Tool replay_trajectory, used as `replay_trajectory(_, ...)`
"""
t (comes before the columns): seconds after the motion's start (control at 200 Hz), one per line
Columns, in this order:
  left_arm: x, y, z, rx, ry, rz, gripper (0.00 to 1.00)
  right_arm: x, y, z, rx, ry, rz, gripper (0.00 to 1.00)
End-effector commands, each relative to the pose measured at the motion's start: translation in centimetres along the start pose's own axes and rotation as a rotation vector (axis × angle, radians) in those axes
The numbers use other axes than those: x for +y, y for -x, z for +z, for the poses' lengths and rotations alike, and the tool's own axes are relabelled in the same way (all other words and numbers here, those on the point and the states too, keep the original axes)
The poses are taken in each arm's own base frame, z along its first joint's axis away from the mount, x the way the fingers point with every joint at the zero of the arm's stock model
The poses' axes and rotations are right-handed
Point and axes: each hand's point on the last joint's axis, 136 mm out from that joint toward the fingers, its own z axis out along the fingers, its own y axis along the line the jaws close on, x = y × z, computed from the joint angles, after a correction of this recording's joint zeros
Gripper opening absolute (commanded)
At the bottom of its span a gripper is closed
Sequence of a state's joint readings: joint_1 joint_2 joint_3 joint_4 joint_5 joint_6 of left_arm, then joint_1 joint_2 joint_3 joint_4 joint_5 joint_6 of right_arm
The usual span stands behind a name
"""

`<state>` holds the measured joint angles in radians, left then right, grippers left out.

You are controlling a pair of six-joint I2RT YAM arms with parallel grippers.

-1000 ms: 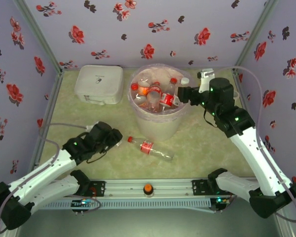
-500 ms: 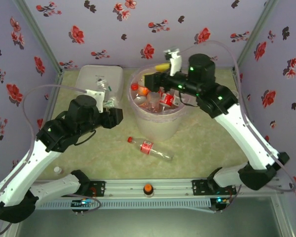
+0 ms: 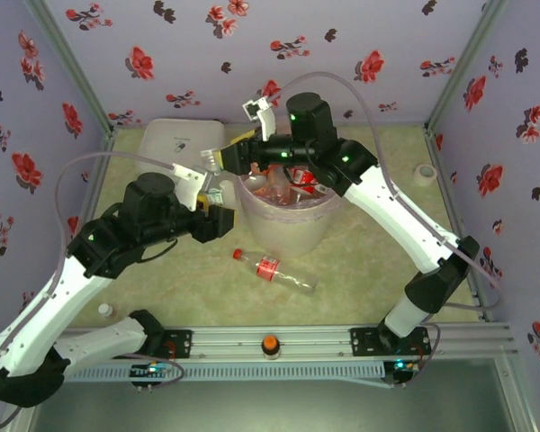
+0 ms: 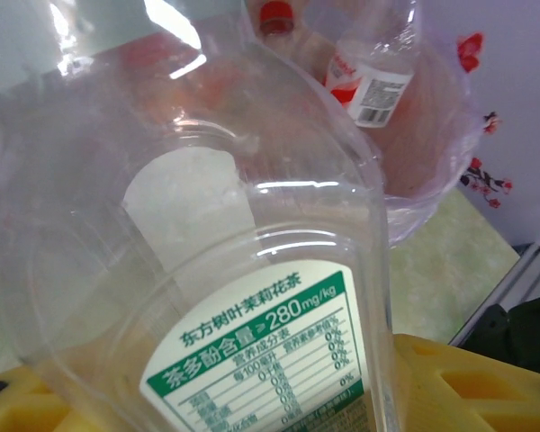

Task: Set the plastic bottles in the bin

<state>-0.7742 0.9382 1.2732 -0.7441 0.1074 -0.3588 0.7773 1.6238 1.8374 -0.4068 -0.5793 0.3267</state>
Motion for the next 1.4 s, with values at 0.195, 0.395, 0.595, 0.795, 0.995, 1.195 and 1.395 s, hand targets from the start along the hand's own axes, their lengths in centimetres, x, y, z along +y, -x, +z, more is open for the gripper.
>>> replay_trajectory(0.195, -3.1, 2.9, -0.2, -0.072, -0.141, 0.049, 0.00, 3.3, 0.1, 0.1, 0.022, 0.203, 0.026, 0.69)
replay_trajectory(0.395, -2.9, 2.9, 0.4, -0.063, -0.133, 0.043, 0.00, 2.0, 0.7, -0.6, -0.008, 0.146, 0.010, 0.39)
replay_trajectory(0.595, -2.0, 3.2, 0.6, -0.101, -0.093, 0.019, 0.32, 0.1, 3.3, -4.0, -0.119, 0.066, 0.002, 0.23)
replay_trajectory(0.795, -1.1, 3.2, 0.5, -0.126, -0.053, 0.007, 0.89, -2.1, 7.3, -10.0, -0.285, -0.073, -0.029, 0.19)
replay_trajectory(0.995, 0.3, 1.9, 0.9, -0.102, 0.006, -0.017, 0.93, -5.5, 9.1, -15.6, -0.395, -0.284, -0.050, 0.18)
replay_trajectory(1.195, 3.3, -0.8, 2.7, -0.026, 0.139, -0.095, 0.95, -11.8, 6.9, -16.3, -0.303, -0.592, -0.062, 0.18)
replay_trajectory(1.395, 7.5, -3.8, 3.9, 0.033, 0.343, -0.228, 1.00, -15.6, 3.9, -13.4, -0.125, -0.681, -0.097, 0.17)
